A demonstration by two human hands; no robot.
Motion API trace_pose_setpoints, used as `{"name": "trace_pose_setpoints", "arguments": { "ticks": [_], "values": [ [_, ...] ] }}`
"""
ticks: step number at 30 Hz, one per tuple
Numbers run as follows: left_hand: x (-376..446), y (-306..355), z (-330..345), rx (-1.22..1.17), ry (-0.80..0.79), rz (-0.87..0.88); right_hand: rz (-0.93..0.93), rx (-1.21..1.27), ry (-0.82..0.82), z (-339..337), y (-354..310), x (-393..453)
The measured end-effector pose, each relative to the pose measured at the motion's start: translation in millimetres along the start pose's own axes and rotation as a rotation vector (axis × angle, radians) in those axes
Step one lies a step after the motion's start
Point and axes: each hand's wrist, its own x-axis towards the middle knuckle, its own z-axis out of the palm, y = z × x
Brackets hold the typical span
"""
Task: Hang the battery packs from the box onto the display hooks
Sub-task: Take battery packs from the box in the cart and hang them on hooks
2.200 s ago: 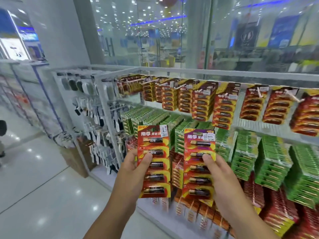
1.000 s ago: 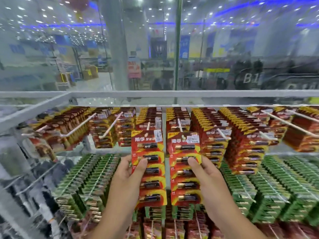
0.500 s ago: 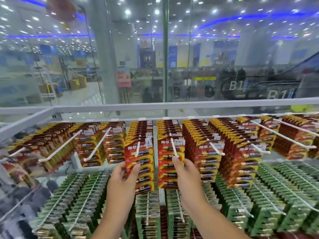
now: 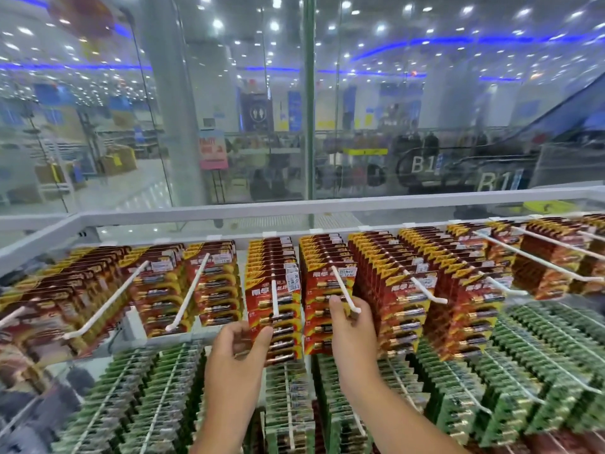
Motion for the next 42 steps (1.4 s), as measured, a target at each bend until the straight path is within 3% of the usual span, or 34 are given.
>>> {"name": "trace_pose_setpoints", "arguments": {
  "ticks": [14, 24, 31, 42],
  "values": [
    [-17.1, -47.9, -21.7, -0.047, -0.228, -0.104, 0.009, -0.309, 0.023, -14.3, 46.1, -50.2],
    [-74.1, -36.8, -4.8, -0.039, -0.364, -0.051, 0.013, -0.17, -0.033, -87.7, 31.5, -92.9],
    [-157.3, -8.9, 68.2, -0.047, -0.504, 0.009, -0.012, -0.114, 0.093, -211.2, 24.2, -119.2],
    [-392.2, 22.8, 257.4, -0.094, -0.779, 0.034, -0.046, -0.069, 0.399, -516.6, 32.9, -214.6]
  ]
}}
